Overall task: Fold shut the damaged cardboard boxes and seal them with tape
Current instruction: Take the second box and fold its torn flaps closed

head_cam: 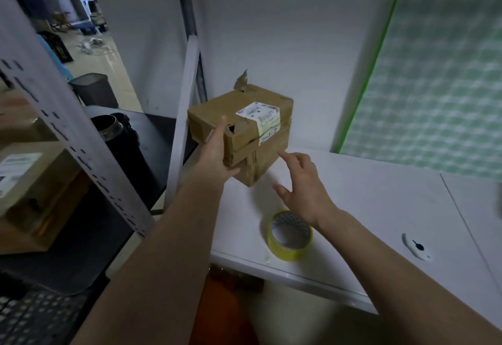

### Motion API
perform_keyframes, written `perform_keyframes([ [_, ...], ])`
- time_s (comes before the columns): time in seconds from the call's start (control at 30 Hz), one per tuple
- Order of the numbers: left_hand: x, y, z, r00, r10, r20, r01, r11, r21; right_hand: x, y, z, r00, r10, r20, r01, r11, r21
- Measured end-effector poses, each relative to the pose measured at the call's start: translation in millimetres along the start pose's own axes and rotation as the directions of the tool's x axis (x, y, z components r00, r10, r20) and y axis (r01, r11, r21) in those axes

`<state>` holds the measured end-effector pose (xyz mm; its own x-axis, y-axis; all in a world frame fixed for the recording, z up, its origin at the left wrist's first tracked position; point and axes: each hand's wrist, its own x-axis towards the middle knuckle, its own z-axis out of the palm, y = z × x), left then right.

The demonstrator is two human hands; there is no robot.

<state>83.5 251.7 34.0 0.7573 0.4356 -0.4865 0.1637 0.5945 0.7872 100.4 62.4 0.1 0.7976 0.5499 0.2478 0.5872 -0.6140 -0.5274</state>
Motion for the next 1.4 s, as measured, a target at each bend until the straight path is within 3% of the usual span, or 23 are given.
perform_keyframes([
  [0.13, 1, -5, 1, 0.998, 0.055, 0.009, -0.052, 0.98, -0.192, -4, 7, -8, 0.999, 0.026, -0.032, -0.025, 0.999, 0.037],
  [0.27, -16, -36, 20, 0.991, 0.124, 0.053, -0.11, 0.971, -0.21, -11, 12, -23, 0.992, 0.092, -0.087, -0.08, 0.988, 0.135],
  [0.43, -35, -83, 50, 0.952, 0.21, 0.223, -0.135, 0.941, -0.31, -34, 28, -56, 0.921, 0.137, -0.365, -0.094, 0.987, 0.133],
  [0.63, -63, -137, 80, 0.929, 0.176, 0.326, -0.098, 0.965, -0.242, -84, 53, -84, 0.87, 0.107, -0.481, -0.106, 0.994, 0.028],
  [0.77, -84, -168, 100, 0.933, 0.155, 0.325, -0.059, 0.956, -0.286, -116, 69, -88, 0.875, 0.193, -0.443, -0.176, 0.981, 0.079],
  [0.87, -93, -183, 109, 0.914, 0.163, 0.372, -0.08, 0.97, -0.228, -132, 79, -94, 0.853, 0.234, -0.467, -0.205, 0.972, 0.113],
  [0.97, -101, -181, 107, 0.914, 0.076, 0.399, -0.039, 0.994, -0.102, -143, 90, -108, 0.802, 0.281, -0.526, -0.253, 0.959, 0.127],
  [1.07, -105, -170, 96, 0.917, -0.094, 0.387, 0.081, 0.995, 0.051, -149, 100, -126, 0.686, 0.366, -0.629, -0.34, 0.925, 0.168],
  [1.13, -105, -160, 89, 0.909, -0.191, 0.371, 0.134, 0.976, 0.173, -151, 109, -137, 0.615, 0.57, -0.545, -0.395, 0.821, 0.412],
  [1.23, -105, -150, 84, 0.877, -0.312, 0.366, 0.188, 0.923, 0.336, -157, 121, -145, 0.571, 0.799, -0.191, -0.403, 0.475, 0.783],
  [1.27, -105, -148, 85, 0.873, -0.333, 0.356, 0.192, 0.907, 0.375, -161, 125, -144, 0.574, 0.808, -0.133, -0.416, 0.428, 0.802],
  [1.4, -103, -148, 89, 0.897, -0.313, 0.312, 0.177, 0.901, 0.396, -173, 133, -137, 0.59, 0.803, -0.086, -0.435, 0.406, 0.804],
])
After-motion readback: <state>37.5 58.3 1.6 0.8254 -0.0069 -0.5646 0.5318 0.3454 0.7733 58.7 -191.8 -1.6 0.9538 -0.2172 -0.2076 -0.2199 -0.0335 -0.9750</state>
